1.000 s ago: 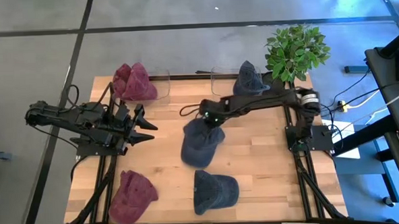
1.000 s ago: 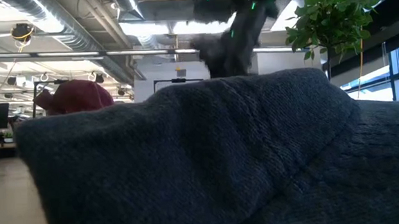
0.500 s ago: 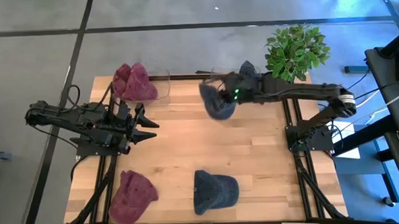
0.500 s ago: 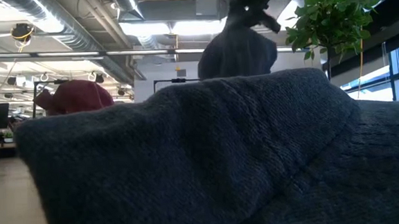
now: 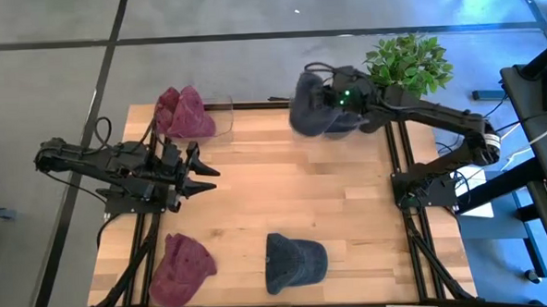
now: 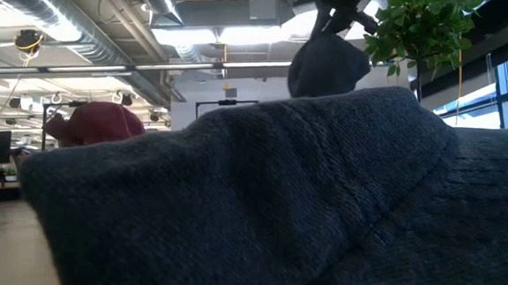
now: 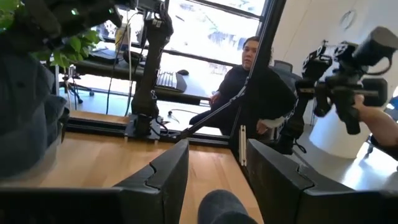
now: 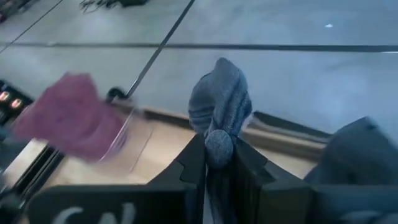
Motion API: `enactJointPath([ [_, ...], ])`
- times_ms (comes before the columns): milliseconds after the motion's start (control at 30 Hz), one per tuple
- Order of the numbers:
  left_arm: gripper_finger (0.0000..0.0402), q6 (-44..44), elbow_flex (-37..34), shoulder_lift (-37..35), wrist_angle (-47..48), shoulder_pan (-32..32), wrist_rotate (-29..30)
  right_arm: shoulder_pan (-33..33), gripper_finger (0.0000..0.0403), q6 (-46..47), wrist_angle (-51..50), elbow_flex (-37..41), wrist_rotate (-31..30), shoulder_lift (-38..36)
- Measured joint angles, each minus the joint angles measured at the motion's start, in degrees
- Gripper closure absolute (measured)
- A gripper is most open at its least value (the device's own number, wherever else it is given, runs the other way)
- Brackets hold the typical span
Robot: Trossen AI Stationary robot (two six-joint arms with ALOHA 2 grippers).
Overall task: Pick & Place hat
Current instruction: Put the top blue cap into the right transparent bin
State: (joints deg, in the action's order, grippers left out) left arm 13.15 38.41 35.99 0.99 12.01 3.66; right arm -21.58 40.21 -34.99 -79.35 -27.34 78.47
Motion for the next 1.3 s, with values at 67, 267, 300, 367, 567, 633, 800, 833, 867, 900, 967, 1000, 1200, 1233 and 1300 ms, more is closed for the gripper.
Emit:
enactJointPath([
  [67,0.0245,0.02,0.0,0.02,0.75,0.0,0.02,-1.21,0.0354,0.02,-0.26,0.0,-1.16,-0.32],
  [267,0.0245,-0.01,0.0,0.02,3.48,0.0,2.46,-2.9,0.0354,-0.09,-1.14,-0.05,-3.07,1.09],
  [300,0.0245,-0.02,0.0,0.02,3.83,0.0,3.52,-2.88,0.0354,-0.06,-1.84,-0.05,-3.8,1.82],
  [367,0.0245,-0.02,0.0,0.02,4.77,0.0,5.78,-2.86,0.0354,0.04,-2.62,-0.04,-4.47,3.3],
  [567,0.0245,-0.02,0.0,0.02,5.91,-0.02,8.87,-2.84,0.0354,1.54,-2.44,-0.04,-4.02,7.39],
  [633,0.0245,-0.02,0.0,0.02,5.92,-0.02,8.87,-2.79,0.0354,1.92,-2.15,-0.04,-3.61,8.39],
  [800,0.0245,-0.1,0.0,0.01,7.06,-0.02,8.9,-2.56,0.0354,4.72,-1.76,-0.04,-0.25,10.84],
  [833,0.0245,-0.47,0.0,0.02,7.08,-0.02,8.9,-2.56,0.0354,4.9,-1.37,-0.04,0.32,11.26],
  [867,0.0245,-0.84,0.0,0.0,7.05,-0.02,8.92,-2.56,0.0354,5.58,-1.08,-0.04,0.89,11.69],
  [900,0.0245,-1.03,0.0,0.0,7.02,-0.05,8.91,-2.56,0.0354,6.08,-0.77,-0.04,1.49,12.29],
  [967,0.0245,-1.14,0.0,0.0,7.07,-0.36,8.87,-2.5,0.0354,6.86,-0.24,-0.04,2.38,13.38],
  [1000,0.0245,-1.11,0.0,0.0,7.05,-0.61,8.87,-2.35,0.0354,7.52,-0.04,-0.04,3.03,13.91],
  [1200,0.0245,-1.05,0.0,0.0,7.77,-1.68,8.79,-1.01,0.0349,10.8,-1.3,-0.04,2.51,15.5],
  [1233,0.0245,-1.05,0.0,0.0,8.08,-1.68,8.79,-0.87,0.0349,11.88,-2.07,-0.04,1.46,15.37],
  [1300,0.0245,-1.05,0.0,0.0,8.64,-1.68,8.76,-0.63,0.0351,13.85,-3.62,-0.04,-0.74,14.75],
])
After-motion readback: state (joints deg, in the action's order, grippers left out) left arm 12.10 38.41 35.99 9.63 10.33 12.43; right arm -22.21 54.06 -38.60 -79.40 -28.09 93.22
